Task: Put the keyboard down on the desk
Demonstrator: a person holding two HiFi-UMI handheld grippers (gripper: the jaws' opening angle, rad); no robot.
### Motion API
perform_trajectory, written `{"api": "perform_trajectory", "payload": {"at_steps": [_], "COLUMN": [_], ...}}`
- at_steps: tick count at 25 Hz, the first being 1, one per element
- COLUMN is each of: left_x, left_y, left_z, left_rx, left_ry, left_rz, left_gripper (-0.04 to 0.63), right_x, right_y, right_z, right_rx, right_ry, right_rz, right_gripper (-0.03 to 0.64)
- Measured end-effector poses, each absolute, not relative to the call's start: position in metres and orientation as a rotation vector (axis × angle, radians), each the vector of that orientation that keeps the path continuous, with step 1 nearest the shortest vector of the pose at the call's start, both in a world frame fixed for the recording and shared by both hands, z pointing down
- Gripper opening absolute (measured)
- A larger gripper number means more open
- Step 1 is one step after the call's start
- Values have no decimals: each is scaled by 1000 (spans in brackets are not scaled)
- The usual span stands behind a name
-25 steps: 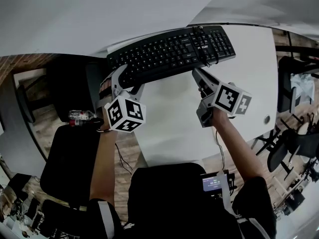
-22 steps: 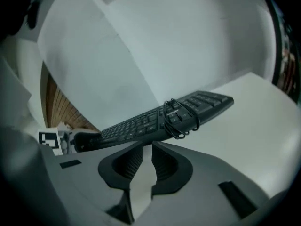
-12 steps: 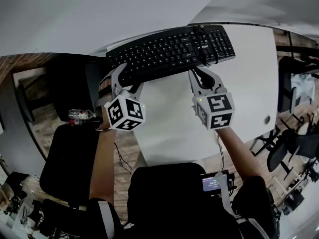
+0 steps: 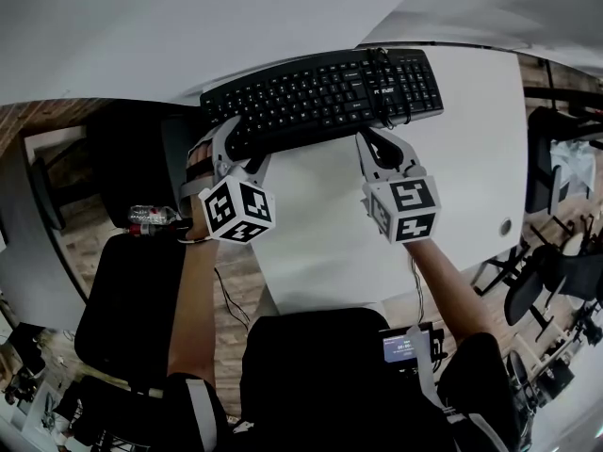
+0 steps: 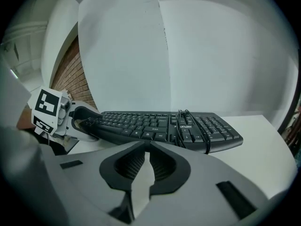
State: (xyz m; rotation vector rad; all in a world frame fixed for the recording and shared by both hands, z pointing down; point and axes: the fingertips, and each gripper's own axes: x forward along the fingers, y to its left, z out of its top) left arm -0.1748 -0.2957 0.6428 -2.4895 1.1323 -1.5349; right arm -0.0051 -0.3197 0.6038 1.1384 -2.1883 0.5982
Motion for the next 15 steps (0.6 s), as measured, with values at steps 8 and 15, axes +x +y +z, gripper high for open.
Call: {"api": "perform_trajectory", "payload": {"at_steps": [8,15], "left_x": [-170,-167], "left_y": [-292,-288], "left_z": [647,651], "left_rx": [-2567,-2784], "left_ry": [1104,1154], "left_rz": [-1539,-1447], "left_gripper": [347,358], "right_x": [0,0], "right_y": [-317,-322], "right_z": [618,628], "right_rx": [1149,1154], "right_ry": [-2156,-2135], "right_rz": [636,689], "right_gripper": [61,61]}}
